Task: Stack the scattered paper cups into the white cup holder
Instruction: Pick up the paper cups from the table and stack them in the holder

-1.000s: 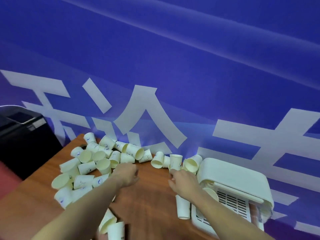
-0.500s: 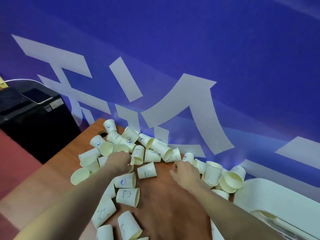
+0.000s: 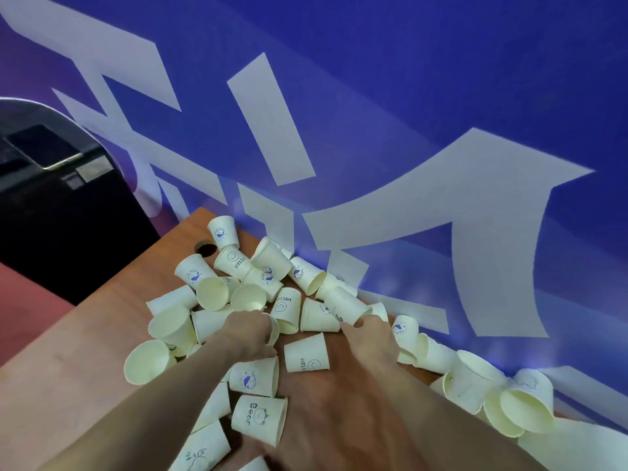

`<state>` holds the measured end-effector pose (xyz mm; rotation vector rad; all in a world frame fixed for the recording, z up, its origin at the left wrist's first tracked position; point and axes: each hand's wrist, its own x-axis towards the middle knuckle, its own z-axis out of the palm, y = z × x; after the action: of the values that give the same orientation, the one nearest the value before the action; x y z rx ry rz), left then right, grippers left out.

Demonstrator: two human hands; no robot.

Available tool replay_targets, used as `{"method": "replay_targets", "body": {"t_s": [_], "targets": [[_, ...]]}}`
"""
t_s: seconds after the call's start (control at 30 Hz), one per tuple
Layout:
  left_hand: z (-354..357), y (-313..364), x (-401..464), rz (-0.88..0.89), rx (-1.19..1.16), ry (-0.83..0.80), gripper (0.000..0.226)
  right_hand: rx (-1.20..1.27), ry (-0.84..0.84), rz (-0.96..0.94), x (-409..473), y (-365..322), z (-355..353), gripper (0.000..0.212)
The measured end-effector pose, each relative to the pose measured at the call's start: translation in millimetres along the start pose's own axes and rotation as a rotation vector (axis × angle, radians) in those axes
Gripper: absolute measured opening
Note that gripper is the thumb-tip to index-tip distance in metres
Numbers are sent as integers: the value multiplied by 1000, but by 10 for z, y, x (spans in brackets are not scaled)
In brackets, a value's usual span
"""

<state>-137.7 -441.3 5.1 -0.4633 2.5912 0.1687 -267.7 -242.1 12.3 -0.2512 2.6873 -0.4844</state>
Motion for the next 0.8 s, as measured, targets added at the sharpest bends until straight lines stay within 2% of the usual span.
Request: {"method": "replay_targets", "body": {"t_s": [0.17, 0.23, 0.3, 0.63, 0.8], "targets": [[-7, 16, -3, 22, 29, 54, 27, 32, 33, 20, 37, -9, 20, 24], [-51, 51, -41, 15, 61, 88, 29, 6, 50, -15, -24, 19, -38, 23], [-122, 88, -95, 9, 101, 116, 21, -46, 63, -72, -121, 56, -128, 22], [-479, 624, -610, 77, 155, 259, 26, -133, 118, -206, -857, 406, -690, 19], [-572, 1038, -891, 168, 153, 254, 28, -174, 139, -269, -1267, 711, -880, 19]]}}
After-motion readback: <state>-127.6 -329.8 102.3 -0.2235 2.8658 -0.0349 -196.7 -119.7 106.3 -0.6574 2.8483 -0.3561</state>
